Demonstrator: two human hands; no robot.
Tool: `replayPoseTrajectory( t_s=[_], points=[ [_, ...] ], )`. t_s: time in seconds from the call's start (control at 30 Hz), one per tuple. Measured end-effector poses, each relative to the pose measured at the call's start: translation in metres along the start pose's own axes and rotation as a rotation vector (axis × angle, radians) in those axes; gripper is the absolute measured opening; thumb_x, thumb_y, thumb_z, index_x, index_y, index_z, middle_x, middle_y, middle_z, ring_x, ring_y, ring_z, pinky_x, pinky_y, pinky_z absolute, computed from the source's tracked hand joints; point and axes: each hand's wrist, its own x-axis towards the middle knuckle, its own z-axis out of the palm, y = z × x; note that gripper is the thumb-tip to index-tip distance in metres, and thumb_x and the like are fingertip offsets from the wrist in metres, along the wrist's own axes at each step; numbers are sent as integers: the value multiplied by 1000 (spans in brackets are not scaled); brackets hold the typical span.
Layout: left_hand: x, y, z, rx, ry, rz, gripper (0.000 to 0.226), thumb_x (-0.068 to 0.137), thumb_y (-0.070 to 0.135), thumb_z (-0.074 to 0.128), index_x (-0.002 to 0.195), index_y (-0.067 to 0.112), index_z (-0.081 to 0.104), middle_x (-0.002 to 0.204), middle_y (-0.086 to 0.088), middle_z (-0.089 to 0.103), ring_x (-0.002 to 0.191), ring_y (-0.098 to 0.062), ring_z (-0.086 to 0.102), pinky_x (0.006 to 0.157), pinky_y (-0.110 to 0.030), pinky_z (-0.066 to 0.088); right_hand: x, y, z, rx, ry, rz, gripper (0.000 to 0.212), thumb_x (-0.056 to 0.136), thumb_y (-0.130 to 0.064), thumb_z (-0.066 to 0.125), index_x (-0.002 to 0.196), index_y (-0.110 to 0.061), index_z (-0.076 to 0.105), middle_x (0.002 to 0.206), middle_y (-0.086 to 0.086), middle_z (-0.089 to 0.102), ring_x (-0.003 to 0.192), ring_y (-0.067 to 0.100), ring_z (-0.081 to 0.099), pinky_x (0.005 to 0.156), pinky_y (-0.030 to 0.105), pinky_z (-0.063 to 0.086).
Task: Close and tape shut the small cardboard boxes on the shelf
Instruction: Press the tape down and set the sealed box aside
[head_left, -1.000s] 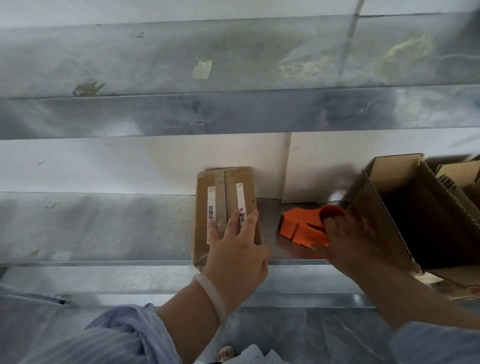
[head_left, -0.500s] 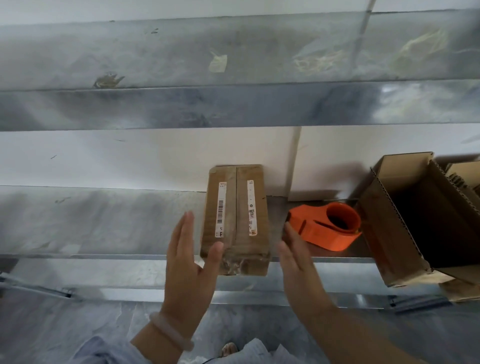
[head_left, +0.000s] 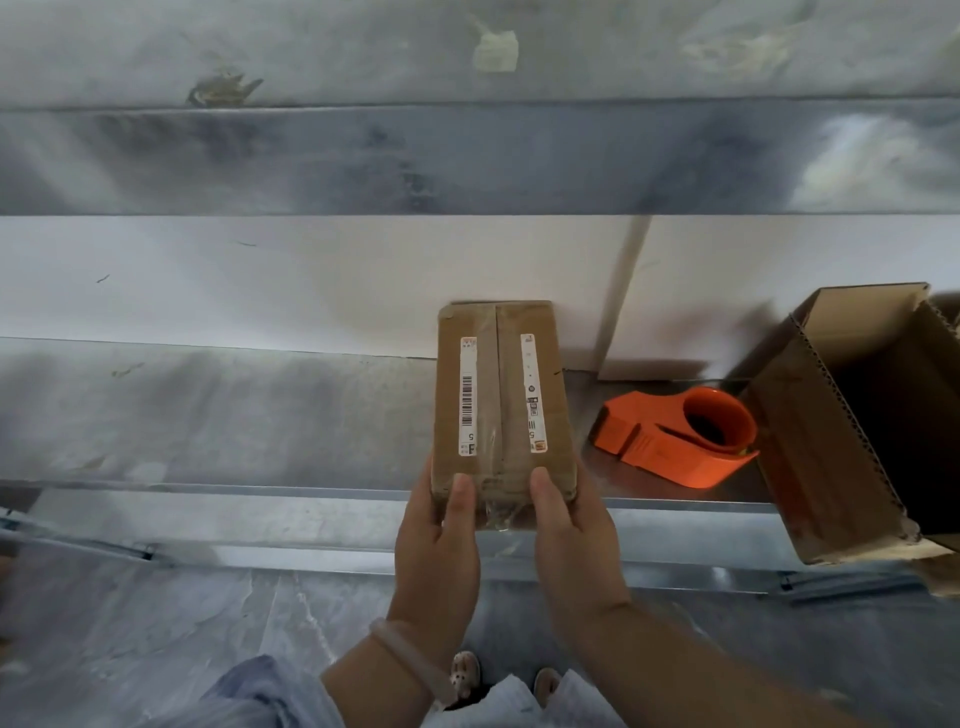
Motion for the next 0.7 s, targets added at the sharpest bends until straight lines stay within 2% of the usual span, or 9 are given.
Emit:
replayPoseTrajectory(
  t_s=[0.13,0.23,0.3,0.4,0.47,0.5,0.57,0.63,0.7],
  points=[
    [2,-1,-4,-30,24,-85,31,105,28,35,115,27,65,96,16,73,94,7,64,69,-3,47,1,5,-1,2,-5,30,33,104,-30,39,132,-34,56,118,-19,66,106,-11,58,84,6,47],
    [3,2,-9,-60,-15,-135,31,105,29,35,109,29,66,95,17,72,89,12,64,67,-1,45,2,5,-2,12,31,58,32,105,-31,36,125,-31,62,113,-19,68,106,-9,59,91,11,46],
    [6,8,-12,-54,-62,-136,31,105,29,35,107,30,67,90,19,73,87,11,65,66,-3,48,3,2,-6,35,20,67,33,104,-35,36,121,-31,63,112,-18,69,107,-6,60,89,9,46],
    [19,12,-7,11,-114,-94,28,95,46,55,118,33,63,105,7,72,102,-9,67,76,-20,57,4,-4,-7,3,-57,41,28,97,-42,48,120,-36,61,105,-20,71,99,-7,64,78,7,50],
    [25,6,-5,193,-121,-30,53,76,69,65,122,43,59,117,4,66,113,-22,62,87,-38,57,4,-6,-4,-79,-37,15,26,91,-40,61,116,-34,63,95,-27,70,89,-11,64,70,5,49],
    [27,2,-4,249,-102,-11,58,72,72,65,123,44,58,119,4,64,113,-22,62,88,-41,57,5,-5,-3,-128,-10,3,24,91,-38,64,114,-34,63,90,-31,69,86,-14,63,67,1,46],
    [28,1,-4,323,-60,34,51,81,63,61,127,40,57,119,6,57,110,-11,59,88,-33,57,7,-5,-3,-210,4,-19,19,92,-37,63,111,-35,64,88,-34,67,85,-16,61,65,0,44],
    [26,4,-5,403,-38,78,38,92,46,54,128,35,55,115,11,49,105,-2,53,88,-20,54,9,-3,-7,-300,-11,-47,18,95,-42,57,109,-35,64,91,-28,69,88,-13,62,67,6,48],
    [28,4,-8,430,-52,109,28,98,38,48,125,36,54,112,13,46,105,-4,52,91,-29,54,11,-1,-11,-397,-21,-70,23,97,-46,48,108,-35,64,90,-21,69,88,-10,61,69,10,46]
  ],
)
